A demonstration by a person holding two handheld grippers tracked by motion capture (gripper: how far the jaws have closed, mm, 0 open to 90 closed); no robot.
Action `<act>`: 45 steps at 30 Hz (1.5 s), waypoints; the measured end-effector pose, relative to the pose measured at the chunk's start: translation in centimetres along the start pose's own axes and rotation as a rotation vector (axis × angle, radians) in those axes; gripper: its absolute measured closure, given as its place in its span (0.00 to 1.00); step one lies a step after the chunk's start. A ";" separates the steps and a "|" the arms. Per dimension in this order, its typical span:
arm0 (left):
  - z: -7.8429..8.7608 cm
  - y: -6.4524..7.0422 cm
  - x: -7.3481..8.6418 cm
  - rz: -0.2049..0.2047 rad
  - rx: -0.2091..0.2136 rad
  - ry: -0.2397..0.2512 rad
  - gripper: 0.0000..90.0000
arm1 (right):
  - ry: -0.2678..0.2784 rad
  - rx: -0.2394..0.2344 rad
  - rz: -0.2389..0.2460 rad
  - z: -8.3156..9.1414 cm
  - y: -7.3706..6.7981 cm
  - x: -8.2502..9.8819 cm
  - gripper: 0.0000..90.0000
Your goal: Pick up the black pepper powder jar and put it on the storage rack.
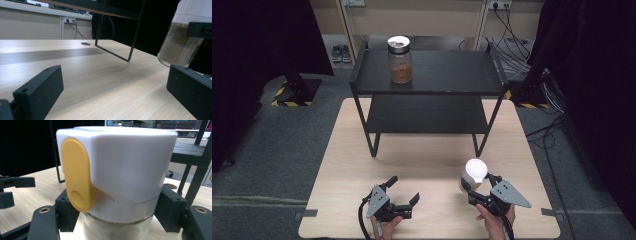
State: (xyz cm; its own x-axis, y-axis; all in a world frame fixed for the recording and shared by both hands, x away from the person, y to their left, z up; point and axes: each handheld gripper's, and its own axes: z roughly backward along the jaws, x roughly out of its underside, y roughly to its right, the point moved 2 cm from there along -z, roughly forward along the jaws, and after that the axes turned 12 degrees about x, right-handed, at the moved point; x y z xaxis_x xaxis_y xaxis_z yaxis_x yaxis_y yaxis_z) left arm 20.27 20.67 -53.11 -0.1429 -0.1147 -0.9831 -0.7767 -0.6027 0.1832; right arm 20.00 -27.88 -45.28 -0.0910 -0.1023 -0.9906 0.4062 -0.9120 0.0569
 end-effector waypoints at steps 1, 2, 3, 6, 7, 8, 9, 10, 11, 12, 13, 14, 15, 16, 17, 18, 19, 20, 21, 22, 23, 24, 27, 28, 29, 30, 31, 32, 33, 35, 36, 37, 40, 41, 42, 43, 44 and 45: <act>0.0 0.0 0.0 0.000 0.000 0.000 0.00 | -0.001 -0.003 0.000 0.0 0.0 -0.2 0.34; 0.0 0.0 0.0 0.000 0.000 0.001 0.01 | 0.001 -0.006 0.001 0.0 0.0 -0.3 0.34; 0.0 0.0 0.0 0.000 0.000 0.000 0.01 | 0.003 -0.009 0.004 -0.1 0.0 -0.5 0.34; 0.0 0.0 0.0 0.001 0.000 0.000 0.01 | 0.009 -0.016 0.011 -0.1 0.0 -1.2 0.34; 0.0 0.0 0.0 0.001 0.000 0.000 0.01 | 0.011 -0.020 0.013 -0.2 0.1 -1.4 0.34; 0.0 0.0 0.0 0.001 0.000 0.001 0.01 | 0.013 -0.025 0.010 -0.3 0.1 -1.7 0.34; 0.0 0.0 0.0 0.001 0.000 0.001 0.01 | 0.016 -0.031 0.004 -0.3 0.2 -2.0 0.34; 0.0 0.0 0.0 0.001 0.000 0.001 0.01 | 0.016 -0.035 -0.002 -0.4 0.3 -2.2 0.34; 0.0 0.0 0.0 0.001 0.000 0.001 0.01 | 0.020 -0.042 -0.004 -0.5 0.4 -2.6 0.34; 0.0 0.0 0.0 0.002 0.000 0.001 0.01 | 0.022 -0.046 -0.003 -0.6 0.4 -2.8 0.34; 0.0 0.0 0.0 0.003 0.000 0.002 0.01 | 0.023 -0.050 0.001 -0.7 0.4 -3.3 0.34; 0.0 0.0 0.0 0.002 0.000 0.002 0.01 | 0.027 -0.052 0.005 -0.8 0.5 -3.6 0.34; 0.0 0.0 0.0 0.002 0.000 0.002 0.01 | 0.028 -0.055 0.006 -0.9 0.5 -3.9 0.34; 0.0 0.0 0.0 0.002 0.000 0.002 0.01 | 0.031 -0.059 0.008 -1.0 0.5 -4.2 0.34; 0.0 0.0 0.0 0.002 0.000 0.002 0.01 | 0.033 -0.062 0.009 -1.1 0.5 -4.5 0.34; 0.0 0.0 0.0 0.002 0.000 0.003 0.01 | 0.037 -0.066 0.010 -1.3 0.5 -4.8 0.34; 0.0 0.0 0.0 0.002 0.000 0.002 0.01 | 0.039 -0.069 0.010 -1.4 0.5 -5.1 0.34; 0.0 0.0 0.0 0.002 0.000 0.002 0.01 | 0.040 -0.072 0.013 -1.5 0.5 -5.4 0.34; 0.0 0.0 0.0 0.002 0.000 0.002 0.01 | 0.042 -0.075 0.019 -1.6 0.4 -5.7 0.34; 0.0 0.0 0.0 0.003 0.000 0.002 0.01 | 0.045 -0.078 0.025 -1.7 0.3 -5.9 0.34; 0.0 0.0 0.0 0.004 0.000 0.001 0.01 | 0.047 -0.082 0.027 -1.9 0.3 -6.2 0.34; 0.0 0.0 0.0 0.004 0.000 0.001 0.01 | 0.049 -0.086 0.029 -2.0 0.2 -6.4 0.34; 0.0 0.0 0.0 0.006 -0.001 0.001 0.01 | 0.057 -0.103 0.029 -2.3 0.1 -7.2 0.34; 0.0 0.0 0.0 0.006 -0.001 0.001 0.01 | 0.061 -0.107 0.030 -2.4 0.1 -7.4 0.34; 0.0 0.0 0.0 0.005 -0.001 0.002 0.01 | 0.065 -0.112 0.031 -2.5 0.1 -7.7 0.34; 0.0 0.0 0.0 0.005 -0.001 0.002 0.01 | 0.067 -0.117 0.032 -2.6 0.1 -8.0 0.34; 0.0 0.0 0.0 0.005 -0.001 0.003 0.01 | 0.066 -0.122 0.036 -2.8 0.1 -8.3 0.34; 0.0 0.0 0.0 0.004 -0.001 0.002 0.01 | 0.068 -0.126 0.039 -2.9 0.0 -8.7 0.34; 0.0 0.0 0.0 0.005 -0.001 0.003 0.01 | 0.069 -0.129 0.040 -3.0 0.0 -9.0 0.34; 0.0 0.0 0.0 0.006 -0.001 0.004 0.01 | 0.072 -0.141 0.040 -3.4 0.1 -9.7 0.34; 0.0 0.0 0.0 0.006 0.000 0.004 0.01 | 0.072 -0.147 0.039 -3.5 0.1 -10.1 0.34; 0.0 0.0 0.0 0.006 -0.001 0.004 0.01 | 0.075 -0.151 0.041 -3.7 0.0 -10.4 0.34; 0.0 0.0 0.0 0.006 -0.001 0.005 0.01 | 0.083 -0.162 0.054 -4.1 -0.1 -11.6 0.34; 0.0 0.0 0.0 0.006 -0.001 0.005 0.01 | 0.083 -0.168 0.050 -4.2 0.0 -12.1 0.34; 0.0 0.0 0.1 0.008 -0.001 0.005 0.01 | 0.085 -0.175 0.044 -4.4 0.0 -12.5 0.34; 0.0 0.0 0.1 0.008 -0.001 0.005 0.01 | 0.086 -0.184 0.039 -4.6 0.1 -12.9 0.34; 0.0 0.0 0.0 0.008 0.000 0.005 0.01 | 0.087 -0.191 0.035 -4.7 0.2 -13.3 0.34; 0.0 0.0 0.1 0.008 0.000 0.005 0.01 | 0.089 -0.196 0.032 -4.9 0.2 -13.7 0.34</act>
State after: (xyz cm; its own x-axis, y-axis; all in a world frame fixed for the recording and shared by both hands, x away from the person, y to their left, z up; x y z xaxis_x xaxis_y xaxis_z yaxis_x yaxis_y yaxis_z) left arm 20.27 20.71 -53.17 -0.1462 -0.1235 -0.9815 -0.7753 -0.6019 0.1912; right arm 25.82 -24.75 -32.30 0.0021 -0.0868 -0.9962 0.5771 -0.8135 0.0721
